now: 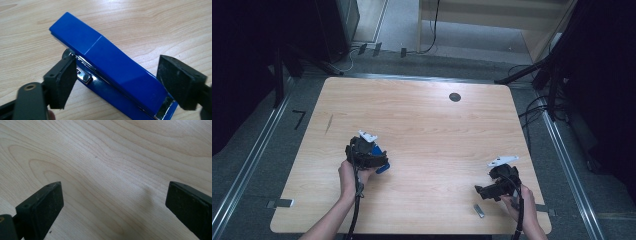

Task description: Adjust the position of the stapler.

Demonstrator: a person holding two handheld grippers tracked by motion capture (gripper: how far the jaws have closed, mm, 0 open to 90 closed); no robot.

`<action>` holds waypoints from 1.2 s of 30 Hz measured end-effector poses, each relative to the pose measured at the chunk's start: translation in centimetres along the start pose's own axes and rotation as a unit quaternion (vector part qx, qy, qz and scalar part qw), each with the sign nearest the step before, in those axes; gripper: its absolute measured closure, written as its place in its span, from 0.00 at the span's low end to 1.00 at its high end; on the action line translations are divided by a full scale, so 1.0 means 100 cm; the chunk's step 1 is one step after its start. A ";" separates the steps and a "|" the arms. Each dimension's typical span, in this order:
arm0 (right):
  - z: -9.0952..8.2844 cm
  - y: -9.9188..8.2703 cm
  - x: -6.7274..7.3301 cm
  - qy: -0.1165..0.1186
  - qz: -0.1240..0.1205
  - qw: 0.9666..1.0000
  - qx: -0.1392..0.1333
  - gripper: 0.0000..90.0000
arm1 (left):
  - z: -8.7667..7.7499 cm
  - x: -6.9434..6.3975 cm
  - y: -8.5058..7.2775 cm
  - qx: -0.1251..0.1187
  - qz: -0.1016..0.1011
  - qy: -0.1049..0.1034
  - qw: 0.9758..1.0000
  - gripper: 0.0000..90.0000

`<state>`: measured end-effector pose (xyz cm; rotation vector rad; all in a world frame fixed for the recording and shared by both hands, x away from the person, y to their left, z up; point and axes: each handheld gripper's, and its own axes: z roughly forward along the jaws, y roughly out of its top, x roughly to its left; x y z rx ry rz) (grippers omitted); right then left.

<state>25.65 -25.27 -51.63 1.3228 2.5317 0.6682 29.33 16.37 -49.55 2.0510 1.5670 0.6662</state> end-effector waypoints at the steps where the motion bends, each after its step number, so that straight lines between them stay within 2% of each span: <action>1: 0.000 0.000 0.000 0.000 0.000 1.000 0.000 0.02 | 0.000 0.002 0.000 -0.002 -0.001 -0.003 1.000 0.23; 3: 0.000 0.000 0.000 0.000 0.000 1.000 0.000 0.02 | -0.001 0.004 0.000 0.000 -0.001 -0.009 1.000 0.24; 5: 0.000 0.000 0.000 0.001 0.001 1.000 0.001 0.02 | 0.002 0.004 -0.001 0.011 -0.001 -0.030 0.999 0.29; 6: 0.000 0.000 0.000 0.001 0.001 1.000 0.001 0.02 | 0.002 0.004 -0.001 0.011 -0.001 -0.030 0.999 0.31; 7: 0.001 0.000 0.000 0.002 0.003 1.000 0.003 0.02 | 0.003 0.001 -0.003 0.009 0.008 -0.022 1.000 0.30; 9: 0.001 0.000 0.000 0.003 0.001 1.000 0.004 0.02 | 0.003 0.000 -0.003 0.012 0.017 -0.018 1.000 0.30; 14: 0.001 0.000 -0.001 0.003 0.001 1.000 0.004 0.02 | 0.003 0.001 -0.003 0.011 0.018 -0.022 1.000 0.32; 24: 0.001 0.000 0.000 0.006 -0.003 1.000 0.007 0.02 | 0.000 -0.001 -0.005 0.014 0.035 -0.033 0.999 0.40; 36: 0.002 0.000 0.001 0.002 -0.003 1.000 0.011 0.02 | -0.002 0.002 -0.007 0.009 0.038 -0.061 0.997 0.47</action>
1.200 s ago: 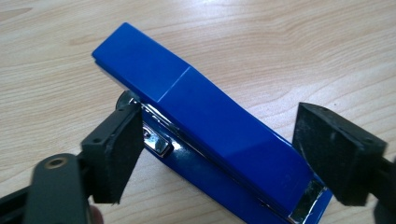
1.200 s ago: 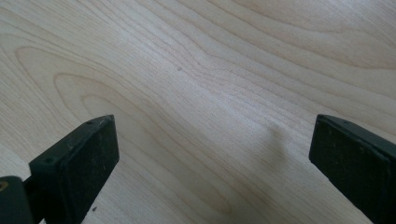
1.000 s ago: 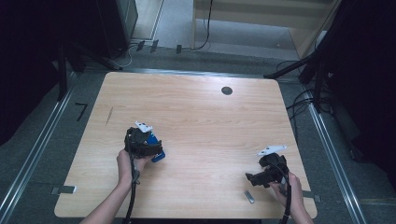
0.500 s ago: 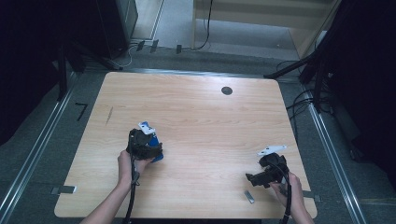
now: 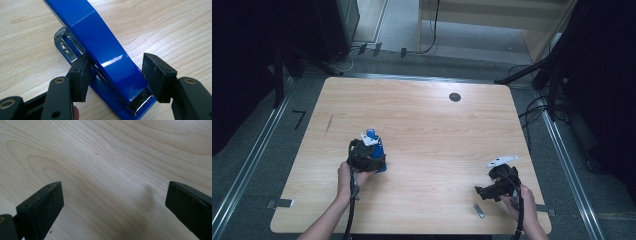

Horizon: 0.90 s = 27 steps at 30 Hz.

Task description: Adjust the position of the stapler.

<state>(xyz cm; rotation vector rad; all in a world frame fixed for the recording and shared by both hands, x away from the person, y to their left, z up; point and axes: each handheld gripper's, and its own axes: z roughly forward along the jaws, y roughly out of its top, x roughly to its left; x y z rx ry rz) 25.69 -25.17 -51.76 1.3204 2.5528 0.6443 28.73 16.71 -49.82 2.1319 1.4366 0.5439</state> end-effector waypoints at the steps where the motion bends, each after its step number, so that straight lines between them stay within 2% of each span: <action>1: 0.000 0.000 0.000 0.000 -0.001 1.000 0.001 0.02 | 0.000 0.000 -0.001 0.001 0.001 -0.002 1.000 0.47; 3: 0.000 0.000 0.000 0.000 -0.004 1.000 0.001 0.02 | 0.000 0.000 -0.001 0.001 0.000 -0.003 1.000 0.49; 4: 0.000 0.000 0.000 0.000 -0.005 1.000 0.000 0.02 | 0.000 0.001 -0.002 0.003 -0.003 -0.015 1.000 0.51; 5: -0.001 0.000 0.001 0.000 -0.005 1.000 0.000 0.02 | 0.000 0.001 -0.002 0.003 -0.003 -0.015 1.000 0.52; 12: -0.001 0.000 0.000 -0.001 -0.004 1.000 -0.003 0.02 | 0.001 -0.001 -0.002 0.004 0.009 -0.018 1.000 0.55; 18: -0.001 0.000 0.000 -0.001 -0.005 1.000 -0.001 0.02 | 0.000 -0.001 -0.003 0.005 0.021 -0.031 0.999 0.57; 27: -0.001 0.001 0.001 -0.001 -0.008 1.000 0.001 0.02 | -0.001 -0.001 -0.004 0.009 0.028 -0.044 0.999 0.61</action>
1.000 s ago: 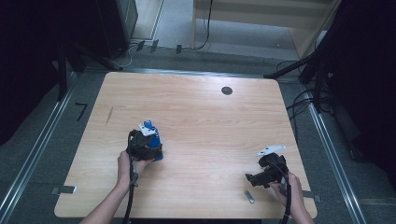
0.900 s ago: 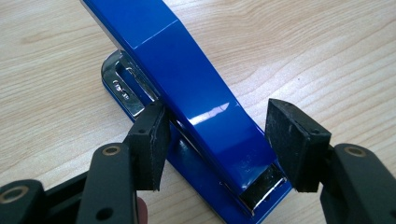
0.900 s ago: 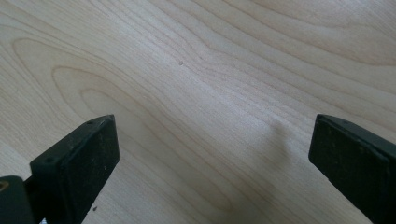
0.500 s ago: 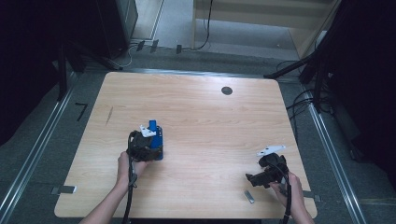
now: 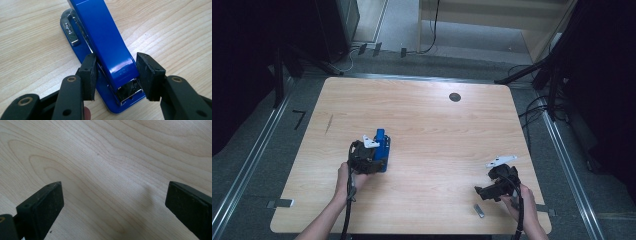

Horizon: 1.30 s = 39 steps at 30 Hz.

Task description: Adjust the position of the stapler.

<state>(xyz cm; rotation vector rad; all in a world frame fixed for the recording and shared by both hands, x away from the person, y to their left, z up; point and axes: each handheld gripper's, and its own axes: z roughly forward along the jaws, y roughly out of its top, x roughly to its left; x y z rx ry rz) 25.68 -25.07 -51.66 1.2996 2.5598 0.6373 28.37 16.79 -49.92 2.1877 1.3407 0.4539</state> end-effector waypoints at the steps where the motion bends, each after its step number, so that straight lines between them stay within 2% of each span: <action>1: 0.000 0.000 0.000 0.001 0.000 1.000 0.001 0.02 | 0.000 0.000 0.000 -0.001 0.004 -0.006 1.000 0.62; 12: 0.001 0.000 0.000 0.006 -0.003 1.000 0.001 0.02 | -0.002 -0.002 -0.001 0.007 0.031 -0.042 0.999 0.69; 18: 0.001 0.000 0.000 0.007 -0.004 1.000 0.001 0.02 | -0.002 -0.003 -0.002 0.006 0.041 -0.054 0.998 0.70; 19: 0.001 0.000 0.000 0.007 -0.004 1.000 0.002 0.02 | -0.002 -0.002 -0.001 0.002 0.041 -0.058 0.997 0.67; 20: 0.001 0.000 0.000 0.007 -0.004 1.000 0.002 0.02 | -0.002 -0.002 -0.001 0.002 0.041 -0.058 0.997 0.59; 21: 0.001 0.000 0.000 0.009 -0.004 1.000 0.002 0.02 | -0.003 -0.003 0.000 -0.010 0.038 -0.047 0.998 0.53; 25: 0.001 0.001 0.000 0.009 -0.004 1.000 0.003 0.02 | 0.000 -0.010 0.002 -0.021 0.037 -0.023 0.999 0.45; 26: 0.001 0.001 0.000 0.009 -0.004 1.000 0.003 0.02 | 0.000 -0.010 0.002 -0.021 0.037 -0.023 0.999 0.46; 27: 0.002 0.000 0.000 0.010 -0.005 1.000 0.004 0.02 | 0.004 -0.014 0.001 -0.020 0.039 -0.003 0.999 0.50; 32: 0.002 0.000 0.000 0.010 -0.006 1.000 0.003 0.02 | 0.009 -0.016 -0.002 -0.025 0.036 -0.001 0.999 0.67; 33: 0.002 -0.001 -0.001 0.010 -0.008 1.000 0.004 0.02 | 0.009 -0.016 -0.001 -0.025 0.044 0.001 0.999 0.70; 37: 0.002 -0.001 -0.001 0.010 -0.007 1.000 0.005 0.02 | 0.008 -0.014 -0.002 -0.026 0.043 -0.007 0.999 0.71; 39: 0.003 0.000 0.000 0.012 -0.004 1.000 0.005 0.02 | 0.008 -0.014 -0.003 -0.023 0.053 -0.023 0.998 0.72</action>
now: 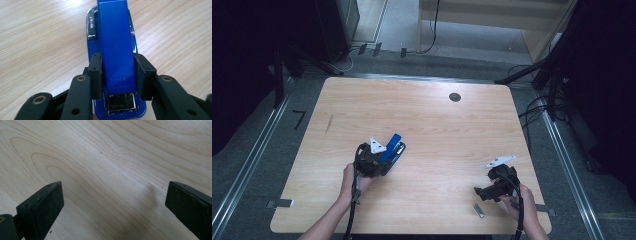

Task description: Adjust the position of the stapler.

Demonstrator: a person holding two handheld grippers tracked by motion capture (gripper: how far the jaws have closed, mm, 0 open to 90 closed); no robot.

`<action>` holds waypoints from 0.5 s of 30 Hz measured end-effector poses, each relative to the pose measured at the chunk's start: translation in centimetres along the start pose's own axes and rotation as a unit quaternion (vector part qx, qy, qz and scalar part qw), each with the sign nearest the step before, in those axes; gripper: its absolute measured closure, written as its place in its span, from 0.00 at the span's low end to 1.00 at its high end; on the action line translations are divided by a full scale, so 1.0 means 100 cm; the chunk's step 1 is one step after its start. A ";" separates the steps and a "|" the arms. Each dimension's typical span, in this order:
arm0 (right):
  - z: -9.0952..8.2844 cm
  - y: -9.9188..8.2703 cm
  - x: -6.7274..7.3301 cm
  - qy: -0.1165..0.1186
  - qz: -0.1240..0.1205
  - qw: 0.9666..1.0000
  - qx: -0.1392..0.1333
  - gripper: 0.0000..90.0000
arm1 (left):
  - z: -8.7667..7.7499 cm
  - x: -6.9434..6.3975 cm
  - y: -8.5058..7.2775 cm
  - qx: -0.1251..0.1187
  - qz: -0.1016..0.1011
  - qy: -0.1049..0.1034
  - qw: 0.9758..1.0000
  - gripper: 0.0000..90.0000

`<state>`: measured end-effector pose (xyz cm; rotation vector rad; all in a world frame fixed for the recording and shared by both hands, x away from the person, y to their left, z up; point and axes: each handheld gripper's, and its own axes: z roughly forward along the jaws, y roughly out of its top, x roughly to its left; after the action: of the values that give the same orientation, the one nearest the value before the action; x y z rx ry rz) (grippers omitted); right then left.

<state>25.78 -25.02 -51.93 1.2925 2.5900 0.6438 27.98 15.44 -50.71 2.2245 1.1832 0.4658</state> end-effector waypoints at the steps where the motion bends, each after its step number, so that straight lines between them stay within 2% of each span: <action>1: 0.000 0.000 0.000 0.000 -0.002 1.000 -0.001 0.02 | 0.000 0.000 0.000 -0.002 0.000 -0.007 1.000 0.73; 4: 0.001 0.001 0.000 0.001 -0.003 1.000 0.000 0.02 | 0.000 -0.003 0.000 0.000 0.022 -0.021 1.000 0.74; 10: 0.001 0.001 0.000 0.003 -0.006 1.000 0.001 0.02 | -0.001 -0.002 -0.001 0.000 0.031 -0.042 0.999 0.74; 11: 0.001 0.001 0.000 0.003 -0.006 1.000 0.001 0.02 | -0.001 -0.002 -0.001 0.000 0.035 -0.053 0.998 0.74; 15: 0.002 0.001 0.000 0.002 -0.005 1.000 0.003 0.02 | -0.002 -0.005 -0.001 0.002 0.048 -0.069 0.996 0.74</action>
<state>25.88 -24.89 -52.03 1.2800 2.6023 0.6393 27.51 15.10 -50.69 2.2847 1.0095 0.3414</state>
